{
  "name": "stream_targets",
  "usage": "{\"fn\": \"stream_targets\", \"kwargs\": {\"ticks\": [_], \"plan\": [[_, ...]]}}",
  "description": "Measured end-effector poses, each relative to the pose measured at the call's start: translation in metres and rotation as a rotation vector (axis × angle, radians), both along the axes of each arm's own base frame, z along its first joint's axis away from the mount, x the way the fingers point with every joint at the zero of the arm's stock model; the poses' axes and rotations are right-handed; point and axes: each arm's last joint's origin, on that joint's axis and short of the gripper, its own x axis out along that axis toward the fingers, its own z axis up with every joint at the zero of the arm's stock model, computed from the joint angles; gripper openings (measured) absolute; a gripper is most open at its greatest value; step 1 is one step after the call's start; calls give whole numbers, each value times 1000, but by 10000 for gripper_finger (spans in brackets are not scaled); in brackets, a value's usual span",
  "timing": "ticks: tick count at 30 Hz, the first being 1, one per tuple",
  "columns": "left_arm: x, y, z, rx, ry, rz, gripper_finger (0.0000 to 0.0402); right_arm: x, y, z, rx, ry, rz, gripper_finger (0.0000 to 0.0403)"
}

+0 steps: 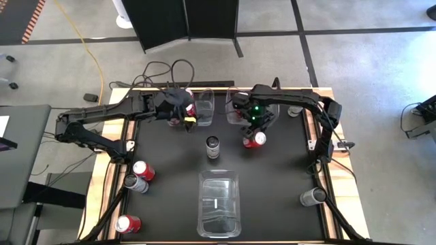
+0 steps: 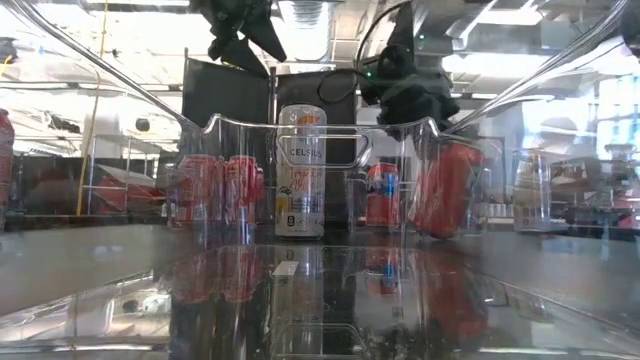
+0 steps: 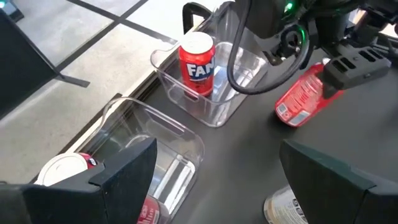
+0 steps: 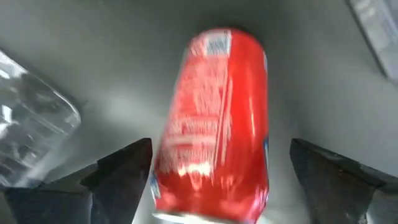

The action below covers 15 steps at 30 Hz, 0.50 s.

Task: Sort soda cans
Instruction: Put the orange soda can into the right transparent bin

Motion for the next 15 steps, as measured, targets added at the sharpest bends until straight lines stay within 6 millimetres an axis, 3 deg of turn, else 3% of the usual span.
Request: {"fn": "stream_targets", "kwargs": {"ticks": [7,15], "plan": [[0,0,0,-17,-11,14,336,17,-6,15,-77,-162,10,390],[0,0,0,-62,-32,41,336,28,-13,56,-267,-276,32,391]]}}
